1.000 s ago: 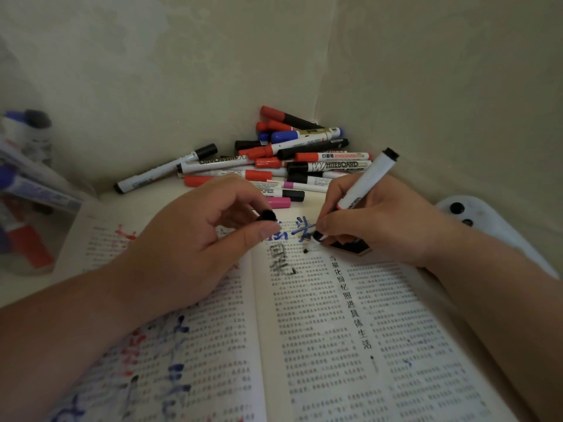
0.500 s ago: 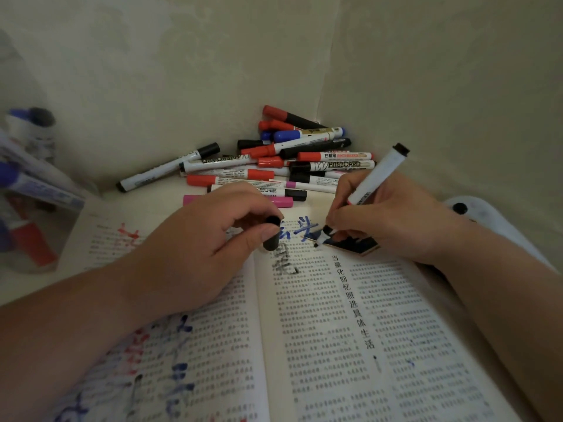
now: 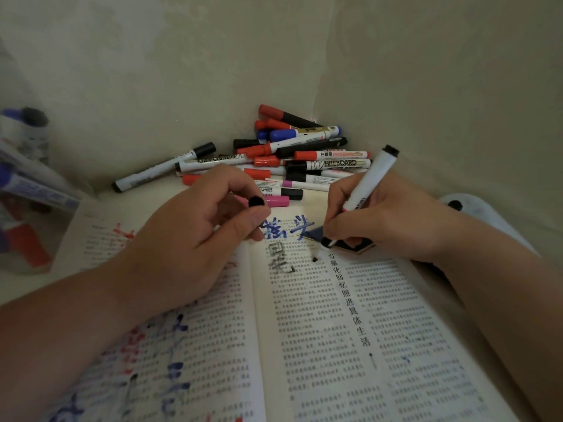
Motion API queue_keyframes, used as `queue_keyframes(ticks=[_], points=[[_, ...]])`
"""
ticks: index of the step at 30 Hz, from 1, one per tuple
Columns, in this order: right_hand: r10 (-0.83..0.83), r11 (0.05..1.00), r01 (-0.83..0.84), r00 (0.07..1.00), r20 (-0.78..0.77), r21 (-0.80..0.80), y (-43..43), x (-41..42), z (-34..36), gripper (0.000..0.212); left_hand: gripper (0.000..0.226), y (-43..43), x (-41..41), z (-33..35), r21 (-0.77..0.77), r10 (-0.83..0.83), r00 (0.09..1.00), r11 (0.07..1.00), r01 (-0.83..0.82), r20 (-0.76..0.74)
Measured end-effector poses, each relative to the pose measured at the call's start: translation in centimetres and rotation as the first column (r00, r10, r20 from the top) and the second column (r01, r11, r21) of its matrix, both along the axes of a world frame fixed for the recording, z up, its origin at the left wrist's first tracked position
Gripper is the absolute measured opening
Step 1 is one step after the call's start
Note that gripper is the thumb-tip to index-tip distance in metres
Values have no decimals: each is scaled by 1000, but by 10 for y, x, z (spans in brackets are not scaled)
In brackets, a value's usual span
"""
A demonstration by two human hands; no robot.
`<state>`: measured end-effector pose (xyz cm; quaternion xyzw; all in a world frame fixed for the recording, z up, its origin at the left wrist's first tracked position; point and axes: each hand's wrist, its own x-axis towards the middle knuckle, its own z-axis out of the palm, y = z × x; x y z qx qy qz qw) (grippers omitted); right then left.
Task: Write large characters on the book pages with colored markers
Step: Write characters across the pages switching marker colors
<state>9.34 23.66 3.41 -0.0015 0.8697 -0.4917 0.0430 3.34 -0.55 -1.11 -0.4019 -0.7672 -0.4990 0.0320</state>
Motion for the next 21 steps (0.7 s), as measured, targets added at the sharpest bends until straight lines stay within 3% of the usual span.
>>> queue_keyframes(ticks=[8,12,16,19,21], points=[[-25,1000,26,999,-37,4,0,-2,-2,13,20,0,-2,1,-89,-29,990,996,17,-135],[-36,999,36,998,-48,9,2,-2,-1,12,24,1,0,1,-30,-56,998,998,54,-42],[54,998,-55,998,-21,-24,-3,3,0,10,21,2,-1,-2,-8,-85,995,996,86,43],[13,992,-32,989,-150,-123,-4,2,-2,11,15,2,-1,0,-74,-72,997,995,69,-43],[-44,948,-39,967,-252,-316,-5,1,-3,7,14,2,1,6,-189,-82,980,981,47,-180]])
